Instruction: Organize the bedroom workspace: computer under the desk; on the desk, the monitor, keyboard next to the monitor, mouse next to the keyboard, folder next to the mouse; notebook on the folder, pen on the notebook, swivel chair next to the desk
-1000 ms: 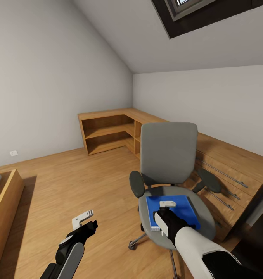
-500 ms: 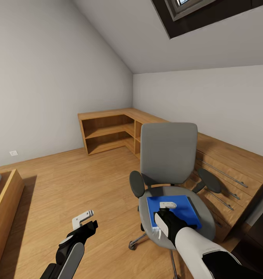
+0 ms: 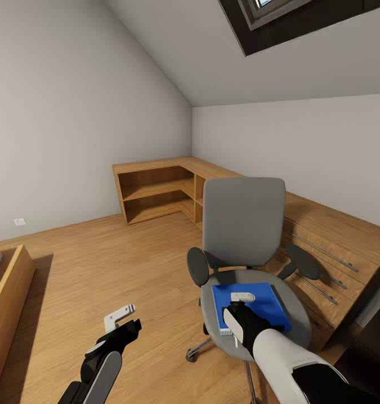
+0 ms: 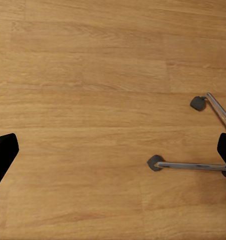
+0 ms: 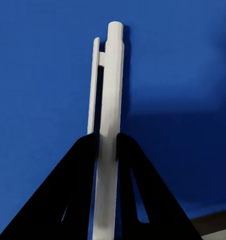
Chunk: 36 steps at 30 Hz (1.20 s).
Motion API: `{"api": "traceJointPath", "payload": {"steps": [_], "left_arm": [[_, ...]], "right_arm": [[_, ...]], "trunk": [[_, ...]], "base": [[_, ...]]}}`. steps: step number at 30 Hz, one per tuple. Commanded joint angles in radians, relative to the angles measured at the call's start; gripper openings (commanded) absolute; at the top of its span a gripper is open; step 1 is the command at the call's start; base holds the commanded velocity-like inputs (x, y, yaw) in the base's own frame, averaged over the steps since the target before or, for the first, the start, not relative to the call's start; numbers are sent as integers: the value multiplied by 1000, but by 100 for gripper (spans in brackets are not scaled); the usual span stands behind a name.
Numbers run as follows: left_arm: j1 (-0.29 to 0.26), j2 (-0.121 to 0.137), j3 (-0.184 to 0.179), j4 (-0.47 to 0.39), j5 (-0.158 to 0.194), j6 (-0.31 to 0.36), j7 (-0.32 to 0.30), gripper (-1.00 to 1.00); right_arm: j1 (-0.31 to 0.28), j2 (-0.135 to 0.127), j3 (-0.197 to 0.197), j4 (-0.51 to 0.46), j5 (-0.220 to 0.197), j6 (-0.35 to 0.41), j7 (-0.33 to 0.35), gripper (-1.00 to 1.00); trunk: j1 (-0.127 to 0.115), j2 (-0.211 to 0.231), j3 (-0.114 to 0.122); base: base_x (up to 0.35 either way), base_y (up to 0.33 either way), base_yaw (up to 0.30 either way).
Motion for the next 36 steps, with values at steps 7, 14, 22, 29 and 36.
{"api": "traceJointPath", "payload": {"steps": [7,14,22,29,36], "left_arm": [[-1,0,-1,-1,7,2,7,100],[0,0,-1,-1,7,2,7,100],[-1,0,-1,3,7,2,9,100],[-1,1,0,17,11,2,8,100],[-1,1,3,40,11,1,7,100]], "right_arm": [[0,0,7,-1,-15,4,-8,-100],[0,0,8,-3,-15,4,-9,-100],[0,0,10,-24,-14,-1,-10,-100],[10,0,9,-209,-14,23,-14,-100],[124,0,6,-551,-15,189,-16,-100]], "trunk": [[0,0,-1],[-4,7,2],[-35,63,27],[-61,112,49],[-88,161,71]], "base": [[0,0,0],[0,0,0],[0,0,0],[0,0,0],[0,0,0]]}}
